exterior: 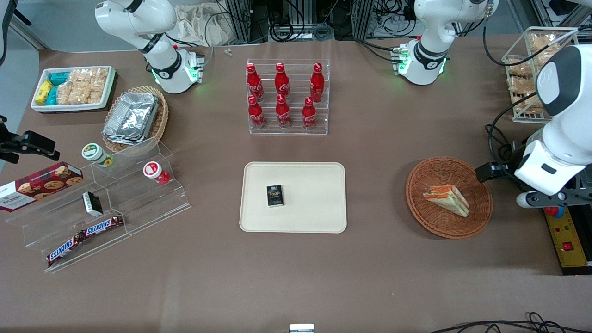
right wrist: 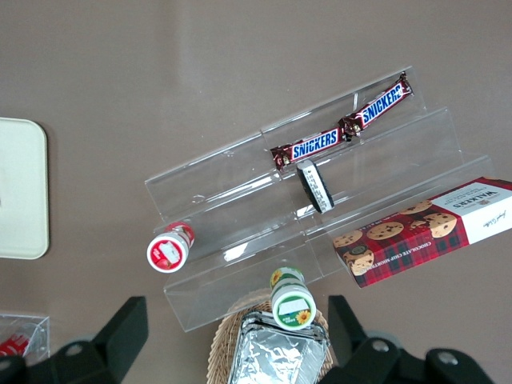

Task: Place sandwich from basket to tray
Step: 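Move the left gripper down over the sandwich in the wicker basket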

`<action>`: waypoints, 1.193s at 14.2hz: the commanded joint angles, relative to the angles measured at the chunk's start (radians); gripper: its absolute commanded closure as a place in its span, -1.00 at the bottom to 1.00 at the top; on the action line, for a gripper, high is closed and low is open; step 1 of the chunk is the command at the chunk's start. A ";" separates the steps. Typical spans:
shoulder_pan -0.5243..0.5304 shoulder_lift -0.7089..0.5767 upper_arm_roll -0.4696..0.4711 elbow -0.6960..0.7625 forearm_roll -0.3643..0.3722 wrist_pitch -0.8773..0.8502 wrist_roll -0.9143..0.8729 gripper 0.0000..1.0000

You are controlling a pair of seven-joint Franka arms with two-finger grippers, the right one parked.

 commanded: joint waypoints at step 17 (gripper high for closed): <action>0.010 0.075 0.002 -0.198 -0.046 0.166 -0.745 -1.00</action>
